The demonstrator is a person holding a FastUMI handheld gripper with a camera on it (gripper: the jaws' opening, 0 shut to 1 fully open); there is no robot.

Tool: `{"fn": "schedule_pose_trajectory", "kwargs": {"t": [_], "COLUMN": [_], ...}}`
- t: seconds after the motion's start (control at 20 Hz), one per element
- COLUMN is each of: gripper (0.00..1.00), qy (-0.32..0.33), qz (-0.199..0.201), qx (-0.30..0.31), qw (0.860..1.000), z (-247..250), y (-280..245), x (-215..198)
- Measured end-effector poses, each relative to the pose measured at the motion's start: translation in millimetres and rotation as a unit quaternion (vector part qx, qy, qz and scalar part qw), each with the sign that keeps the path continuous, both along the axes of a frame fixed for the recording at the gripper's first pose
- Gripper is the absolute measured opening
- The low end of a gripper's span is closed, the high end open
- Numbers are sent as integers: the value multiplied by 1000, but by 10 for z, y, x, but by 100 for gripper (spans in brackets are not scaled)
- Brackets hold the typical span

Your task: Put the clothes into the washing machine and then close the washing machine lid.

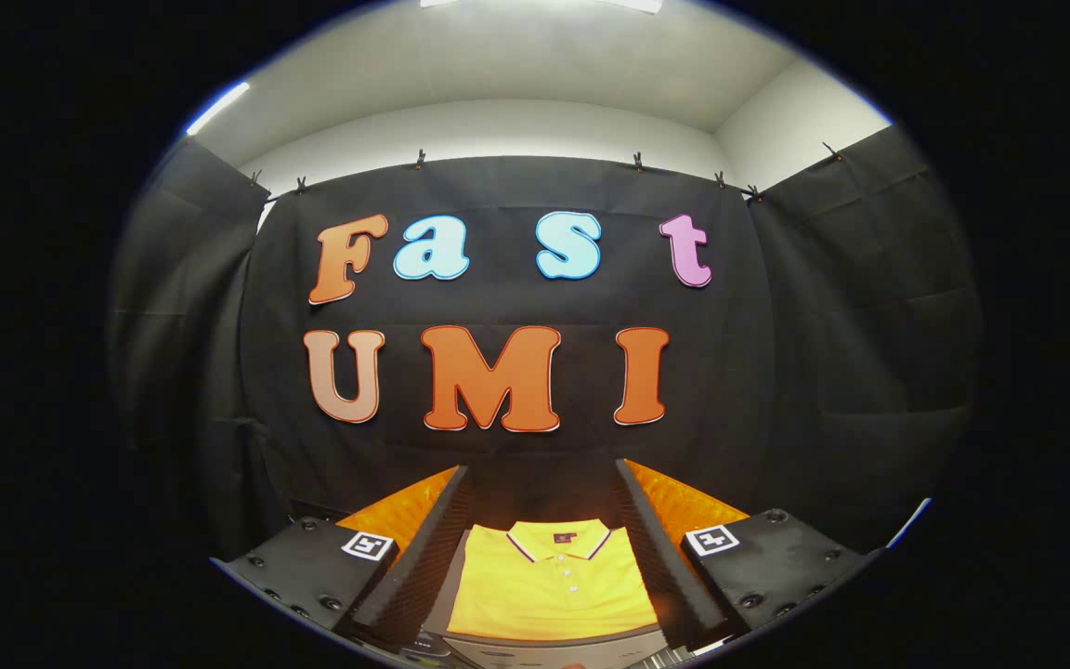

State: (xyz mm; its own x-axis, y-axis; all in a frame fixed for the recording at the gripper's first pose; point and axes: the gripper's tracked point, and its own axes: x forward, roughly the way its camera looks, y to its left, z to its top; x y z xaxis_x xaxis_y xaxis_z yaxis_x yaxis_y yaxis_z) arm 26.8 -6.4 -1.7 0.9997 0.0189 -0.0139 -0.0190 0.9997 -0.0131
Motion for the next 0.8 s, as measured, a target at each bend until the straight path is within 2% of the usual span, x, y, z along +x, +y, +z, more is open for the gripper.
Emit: {"fn": "schedule_pose_trajectory", "kwargs": {"t": [0.5,0.8], "gripper": [98,98], "qy": [12,53], "qz": [4,6], "qx": [2,-3], "qw": [1000,999], "z": [-99,-433], "y": [-118,-199], "x": [392,936]}}
